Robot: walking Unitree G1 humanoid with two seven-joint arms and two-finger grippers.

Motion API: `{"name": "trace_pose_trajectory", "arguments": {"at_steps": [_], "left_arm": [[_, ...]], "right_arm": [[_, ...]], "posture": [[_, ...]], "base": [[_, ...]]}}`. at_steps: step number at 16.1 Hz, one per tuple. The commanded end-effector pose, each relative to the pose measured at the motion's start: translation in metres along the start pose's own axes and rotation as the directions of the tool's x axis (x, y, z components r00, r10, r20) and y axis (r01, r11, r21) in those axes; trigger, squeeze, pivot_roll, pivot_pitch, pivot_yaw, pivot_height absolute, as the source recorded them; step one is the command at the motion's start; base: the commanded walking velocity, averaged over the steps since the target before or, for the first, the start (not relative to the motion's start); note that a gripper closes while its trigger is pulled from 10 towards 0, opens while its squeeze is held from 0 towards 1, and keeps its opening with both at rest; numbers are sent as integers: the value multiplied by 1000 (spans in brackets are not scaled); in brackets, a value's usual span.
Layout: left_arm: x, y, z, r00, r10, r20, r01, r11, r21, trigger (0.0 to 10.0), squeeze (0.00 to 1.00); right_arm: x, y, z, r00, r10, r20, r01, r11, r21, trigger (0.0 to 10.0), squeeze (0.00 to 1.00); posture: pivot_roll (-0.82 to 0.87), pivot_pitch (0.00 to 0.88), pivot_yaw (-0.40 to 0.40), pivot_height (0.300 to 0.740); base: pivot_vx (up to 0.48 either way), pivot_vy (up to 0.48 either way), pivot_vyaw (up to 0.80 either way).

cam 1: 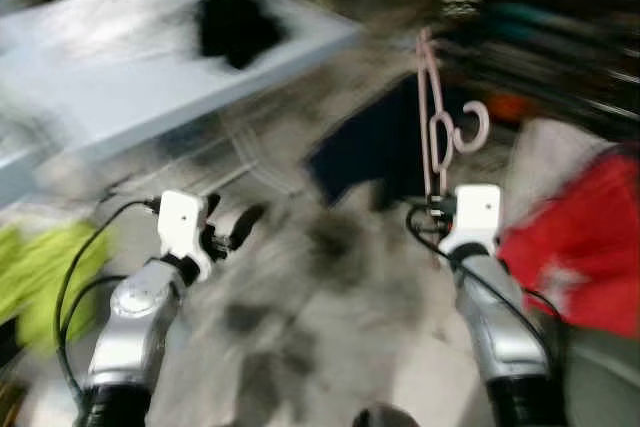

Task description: Hang hanger

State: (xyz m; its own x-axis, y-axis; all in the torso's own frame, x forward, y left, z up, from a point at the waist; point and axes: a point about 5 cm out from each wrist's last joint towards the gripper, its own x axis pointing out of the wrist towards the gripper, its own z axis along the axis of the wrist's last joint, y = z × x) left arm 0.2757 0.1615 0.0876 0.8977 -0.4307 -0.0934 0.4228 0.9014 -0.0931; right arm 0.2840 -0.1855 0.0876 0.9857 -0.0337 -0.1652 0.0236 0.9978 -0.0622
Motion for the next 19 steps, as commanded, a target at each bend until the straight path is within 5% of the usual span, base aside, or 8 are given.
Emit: {"name": "trace_pose_trajectory", "arguments": {"at_steps": [1,9,16,19], "left_arm": [[0,-3,0,1000,-17,-8,17,1000,13,10000,0],[-2,-6,-7,997,-40,-59,41,999,11,10000,0],[-2,0,-7,997,7,-71,0,995,99,10000,0],[-7,3,-7,998,26,-62,-18,992,129,10000,0]], "right_arm": [[1,-3,4,1000,-21,13,21,1000,4,10000,0],[2,-2,2,1000,-30,2,30,1000,-4,10000,0],[1,-2,1,996,-62,-71,66,996,62,10000,0],[-18,1,-5,989,-64,-133,68,997,27,10000,0]], "posture": [[-53,0,-23,740],[-50,1,-26,740],[-45,7,-25,740],[-34,14,-26,740]], "base": [[394,274,-800],[313,360,-800],[116,400,0],[0,0,0]]}}
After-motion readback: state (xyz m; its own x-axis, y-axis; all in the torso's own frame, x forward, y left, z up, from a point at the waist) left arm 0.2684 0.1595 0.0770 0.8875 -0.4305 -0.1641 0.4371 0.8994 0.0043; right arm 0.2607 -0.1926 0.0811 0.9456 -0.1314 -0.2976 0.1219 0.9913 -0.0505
